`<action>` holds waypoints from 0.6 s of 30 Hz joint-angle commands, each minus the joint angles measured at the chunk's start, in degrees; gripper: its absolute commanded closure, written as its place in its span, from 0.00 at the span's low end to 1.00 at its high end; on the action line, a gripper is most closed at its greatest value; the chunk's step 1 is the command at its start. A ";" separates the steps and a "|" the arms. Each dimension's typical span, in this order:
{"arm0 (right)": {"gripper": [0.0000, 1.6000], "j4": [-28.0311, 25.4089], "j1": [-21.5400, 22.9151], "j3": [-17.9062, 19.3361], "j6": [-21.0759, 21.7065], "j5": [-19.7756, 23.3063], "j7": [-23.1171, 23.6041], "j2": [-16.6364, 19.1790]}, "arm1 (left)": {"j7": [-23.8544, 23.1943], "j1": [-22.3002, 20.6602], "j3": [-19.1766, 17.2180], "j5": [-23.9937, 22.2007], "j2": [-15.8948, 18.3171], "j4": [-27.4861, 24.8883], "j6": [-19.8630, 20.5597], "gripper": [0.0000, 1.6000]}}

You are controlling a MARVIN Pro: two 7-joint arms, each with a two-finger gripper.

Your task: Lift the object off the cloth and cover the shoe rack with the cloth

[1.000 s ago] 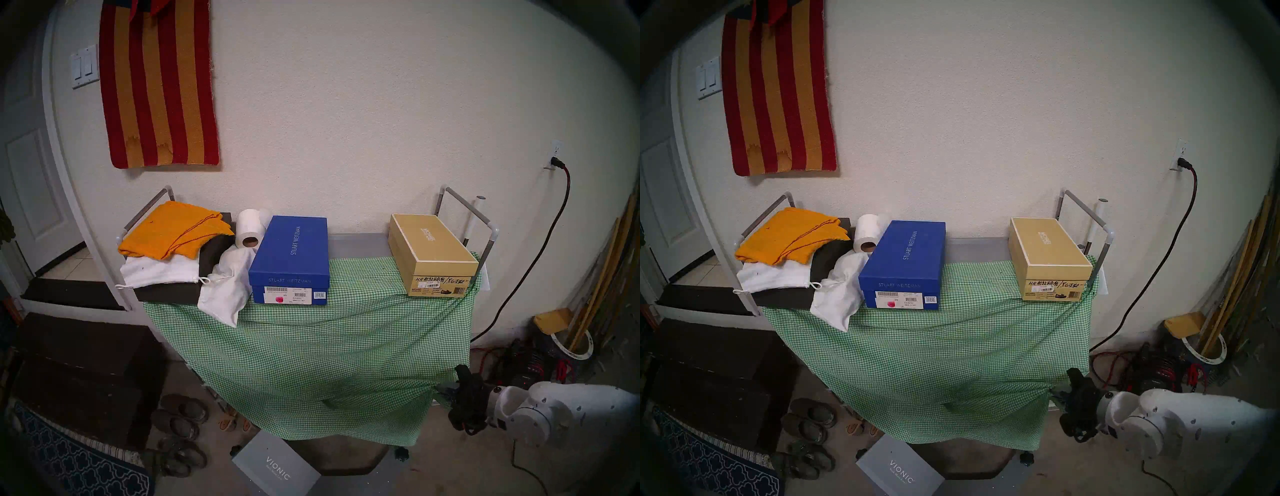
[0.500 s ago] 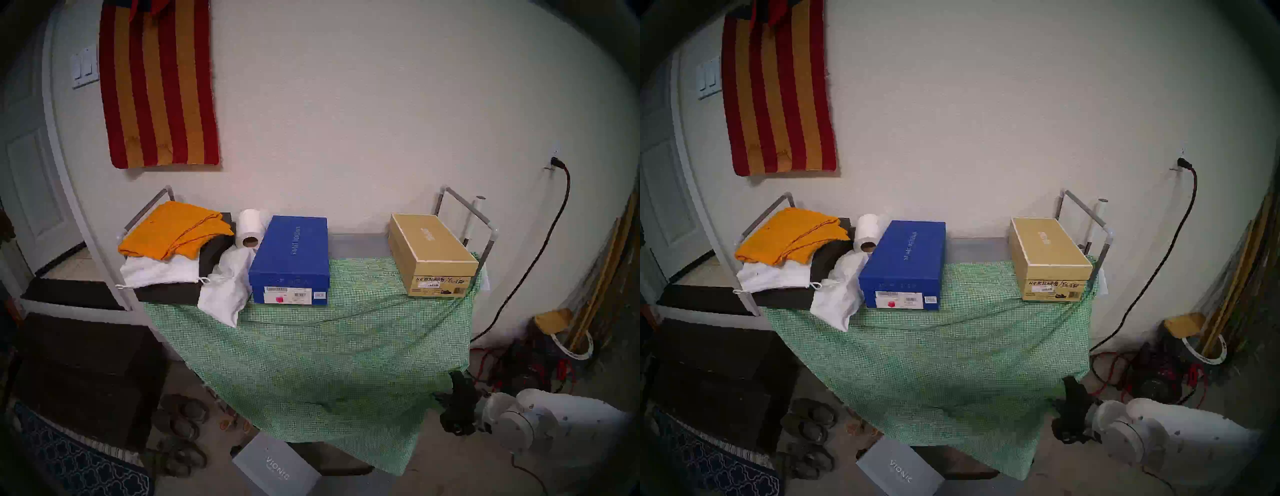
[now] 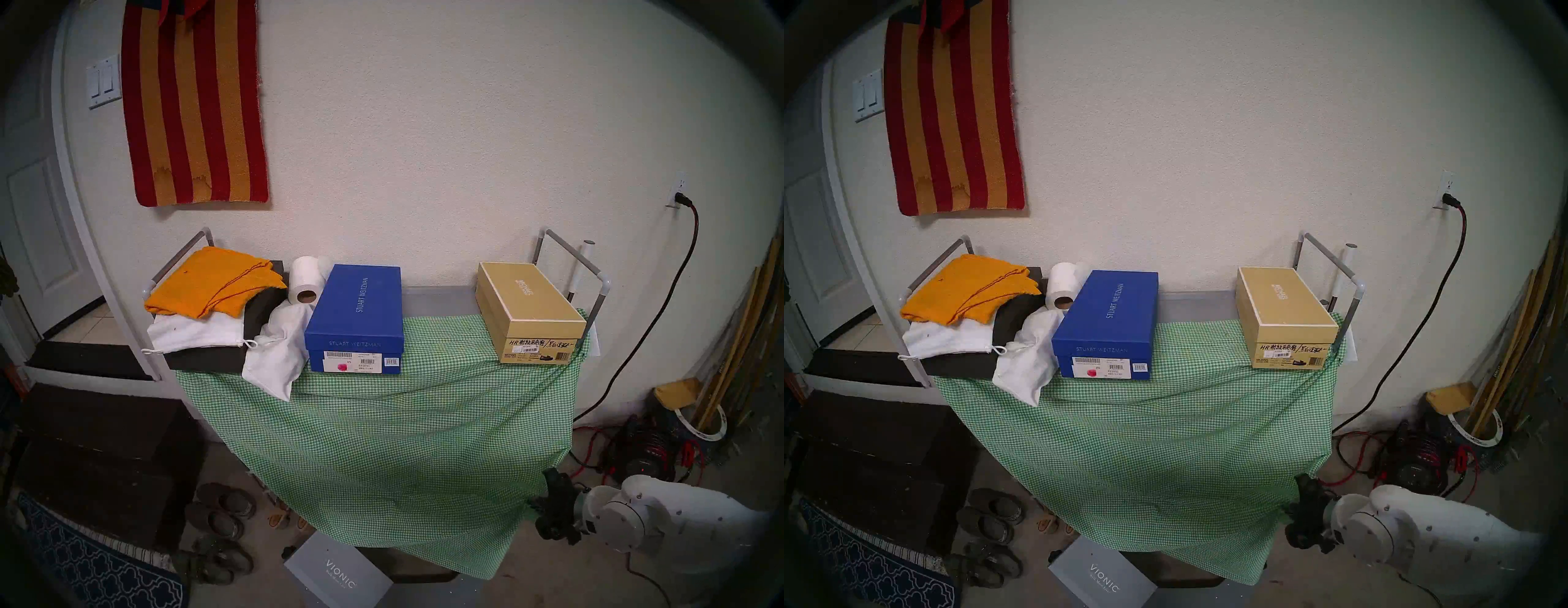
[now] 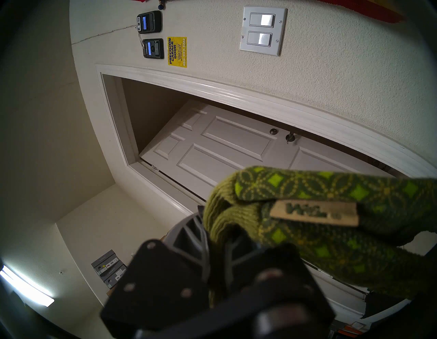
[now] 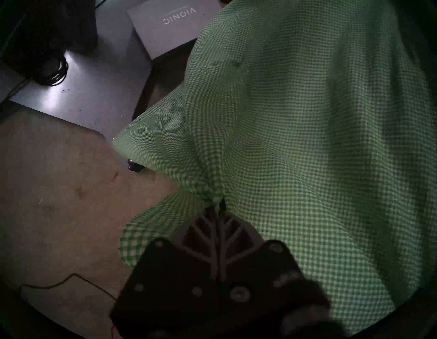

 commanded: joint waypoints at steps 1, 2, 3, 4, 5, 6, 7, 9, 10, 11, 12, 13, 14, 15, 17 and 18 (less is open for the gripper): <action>1.00 3.13 2.70 -0.79 -0.21 -0.44 0.27 -4.07 | 0.05 -0.01 -0.20 0.08 0.03 -0.12 0.02 1.00; 1.00 3.13 2.70 -0.79 -0.21 -0.44 0.27 -4.07 | 0.05 -0.01 -0.20 0.08 0.03 -0.12 0.02 1.00; 1.00 3.61 2.78 -0.66 -0.56 -0.15 -0.11 -4.37 | 0.04 -0.03 -0.20 0.10 0.02 -0.12 0.02 1.00; 0.79 3.82 2.62 -0.75 0.13 -1.63 -1.76 -4.70 | 0.03 -0.05 -0.20 0.11 0.01 -0.12 0.01 1.00; 0.00 4.63 2.45 -0.45 -0.52 -1.34 -3.56 -5.31 | 0.02 -0.08 -0.20 0.13 0.00 -0.12 0.00 1.00; 0.00 4.86 2.51 -0.41 -0.72 -1.44 -3.78 -5.47 | -0.01 -0.13 -0.21 0.18 -0.02 -0.12 0.00 1.00; 0.00 4.86 2.51 -0.41 -0.72 -1.44 -3.78 -5.47 | -0.01 -0.13 -0.21 0.18 -0.02 -0.12 0.00 1.00; 0.00 5.02 2.54 -0.44 -0.86 -1.47 -4.15 -5.53 | -0.04 -0.18 -0.21 0.22 -0.04 -0.13 -0.01 1.00; 0.00 5.10 2.55 -0.47 -0.93 -1.47 -4.34 -5.55 | -0.05 -0.20 -0.22 0.25 -0.05 -0.13 -0.02 1.00; 0.00 5.14 2.56 -0.48 -0.98 -1.47 -4.46 -5.56 | -0.07 -0.23 -0.22 0.27 -0.06 -0.13 -0.02 1.00; 0.00 5.18 2.56 -0.48 -1.02 -1.48 -4.55 -5.57 | -0.08 -0.25 -0.23 0.29 -0.07 -0.13 -0.02 1.00; 0.00 5.23 2.56 -0.48 -1.08 -1.50 -4.66 -5.60 | -0.11 -0.29 -0.23 0.33 -0.09 -0.13 -0.03 1.00; 0.00 5.25 2.55 -0.47 -1.11 -1.51 -4.69 -5.61 | -0.12 -0.31 -0.24 0.35 -0.10 -0.13 -0.04 1.00; 0.00 5.27 2.55 -0.46 -1.14 -1.52 -4.74 -5.63 | -0.14 -0.35 -0.24 0.37 -0.12 -0.14 -0.04 1.00; 0.00 5.28 2.54 -0.45 -1.15 -1.53 -4.75 -5.63 | -0.15 -0.36 -0.24 0.39 -0.12 -0.14 -0.05 1.00; 0.00 5.29 2.54 -0.44 -1.17 -1.54 -4.77 -5.64 | -0.16 -0.38 -0.25 0.41 -0.13 -0.14 -0.05 1.00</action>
